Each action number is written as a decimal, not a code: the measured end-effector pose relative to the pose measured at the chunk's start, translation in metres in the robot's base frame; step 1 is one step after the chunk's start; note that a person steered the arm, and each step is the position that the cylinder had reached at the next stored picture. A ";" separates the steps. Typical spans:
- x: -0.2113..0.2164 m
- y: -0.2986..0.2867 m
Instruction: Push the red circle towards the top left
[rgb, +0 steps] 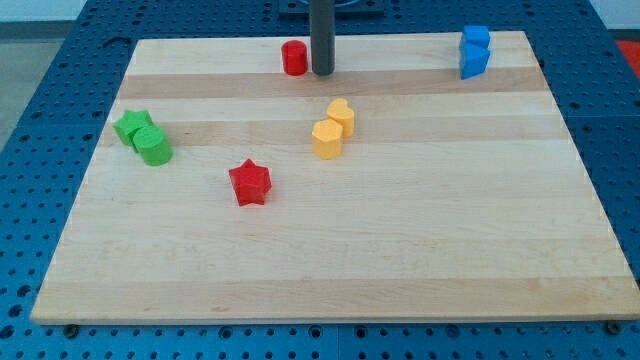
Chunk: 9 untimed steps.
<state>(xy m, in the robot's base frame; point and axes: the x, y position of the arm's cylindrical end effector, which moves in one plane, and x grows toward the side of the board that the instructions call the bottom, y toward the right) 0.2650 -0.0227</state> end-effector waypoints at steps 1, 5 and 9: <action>0.000 -0.012; -0.023 -0.032; -0.041 -0.010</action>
<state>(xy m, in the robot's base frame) 0.2243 -0.0325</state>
